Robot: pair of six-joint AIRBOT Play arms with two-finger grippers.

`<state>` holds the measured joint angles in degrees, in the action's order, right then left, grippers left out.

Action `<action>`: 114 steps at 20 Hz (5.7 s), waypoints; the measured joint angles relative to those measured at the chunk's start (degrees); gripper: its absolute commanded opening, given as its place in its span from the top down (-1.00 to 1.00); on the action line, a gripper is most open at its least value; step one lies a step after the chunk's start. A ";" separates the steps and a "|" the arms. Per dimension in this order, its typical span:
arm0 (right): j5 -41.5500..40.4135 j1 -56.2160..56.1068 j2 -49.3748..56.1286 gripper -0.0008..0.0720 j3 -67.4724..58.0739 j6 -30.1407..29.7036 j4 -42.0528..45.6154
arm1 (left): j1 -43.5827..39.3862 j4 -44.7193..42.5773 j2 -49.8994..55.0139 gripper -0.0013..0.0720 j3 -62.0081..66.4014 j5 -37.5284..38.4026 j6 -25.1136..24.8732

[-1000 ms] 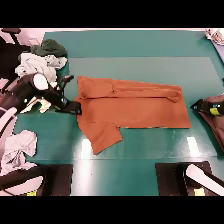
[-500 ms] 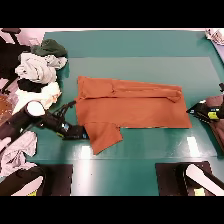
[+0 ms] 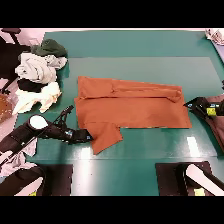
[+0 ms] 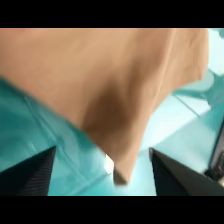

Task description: Fold the shirts.

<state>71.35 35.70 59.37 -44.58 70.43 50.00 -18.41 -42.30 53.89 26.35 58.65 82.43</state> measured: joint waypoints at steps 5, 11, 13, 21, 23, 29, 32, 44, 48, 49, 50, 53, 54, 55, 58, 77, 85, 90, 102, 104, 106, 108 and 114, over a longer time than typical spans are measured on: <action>1.05 0.00 0.00 -0.59 0.00 0.57 -0.76 | -5.55 1.62 5.05 -0.96 -0.15 -6.05 1.44; 1.46 0.00 0.00 -0.59 0.00 0.68 -0.85 | -6.99 4.15 7.80 0.42 -0.26 -11.23 1.36; 0.98 0.00 0.00 -0.59 0.00 0.70 -0.52 | -6.97 4.66 8.09 0.90 0.63 -13.70 0.44; -1.51 0.00 3.96 -0.73 0.00 0.74 8.66 | -7.08 6.58 7.85 0.90 11.45 -7.96 -1.03; -1.53 0.00 6.51 -0.73 0.00 0.44 10.23 | -7.08 6.23 7.87 0.90 13.35 -5.03 -0.63; -1.68 0.11 10.40 -0.73 -0.02 -0.44 17.99 | -7.08 5.27 6.12 0.90 15.41 0.96 0.68; -2.32 0.11 10.64 -0.73 -0.02 -0.50 19.26 | -7.08 4.76 5.38 0.90 15.61 1.84 1.11; -9.29 -10.10 11.13 0.51 0.26 0.22 17.59 | -7.08 3.80 4.98 0.90 15.67 2.56 1.70; -10.25 -14.93 10.82 0.91 0.17 1.40 17.29 | -7.08 3.80 4.94 0.90 15.72 3.26 2.25; -10.23 -15.47 10.40 0.91 0.15 1.66 17.27 | -7.08 3.82 4.72 0.90 15.74 3.43 2.49; -9.94 -15.67 9.62 0.91 0.09 1.92 17.20 | -7.08 3.91 4.13 0.90 15.74 3.54 2.97; -7.32 -14.14 5.35 0.92 0.07 2.54 17.09 | -6.95 2.56 -0.37 0.90 15.78 2.97 6.51; -6.34 -13.03 3.54 0.93 0.07 2.60 17.14 | -6.97 0.81 -2.62 0.90 15.78 2.58 8.87; -4.98 -11.61 1.38 0.92 0.07 2.78 17.09 | -6.97 -1.11 -4.76 0.90 15.78 2.21 11.37; -1.16 -8.37 -5.31 0.93 0.07 4.87 17.11 | -6.97 -6.40 -10.27 0.90 15.78 1.64 18.32; 2.12 -19.85 -19.08 0.92 0.07 23.30 36.96 | -4.50 -14.32 -13.11 0.90 15.74 -12.66 28.26; -1.57 -19.85 -14.67 0.92 0.07 25.07 35.78 | -1.88 -11.21 1.22 0.90 20.83 -22.43 19.30; -1.60 -19.74 -15.41 0.92 0.07 26.38 37.73 | -1.70 -9.88 12.94 0.90 33.92 -20.11 12.24; -0.11 -16.02 -8.09 0.91 0.04 26.97 38.23 | -1.73 -13.64 23.74 0.90 42.38 -12.41 7.28; -0.59 -15.89 -6.82 0.91 -0.46 26.99 37.88 | -1.73 -14.29 24.94 0.90 42.47 -12.09 7.23; -0.83 -15.82 -5.81 0.91 -1.84 26.99 37.38 | -1.70 -14.97 25.99 0.90 42.51 -11.89 7.21; -1.79 -15.78 -5.01 0.91 -4.09 26.99 37.05 | -1.70 -15.74 26.58 0.90 42.51 -11.93 7.19; -3.21 -15.82 1.64 0.91 -11.80 26.95 36.65 | -1.73 -18.08 27.91 0.90 42.53 -14.53 7.50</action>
<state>68.14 19.88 61.01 -56.38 97.38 86.65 -20.14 -60.38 81.80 68.88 44.12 89.93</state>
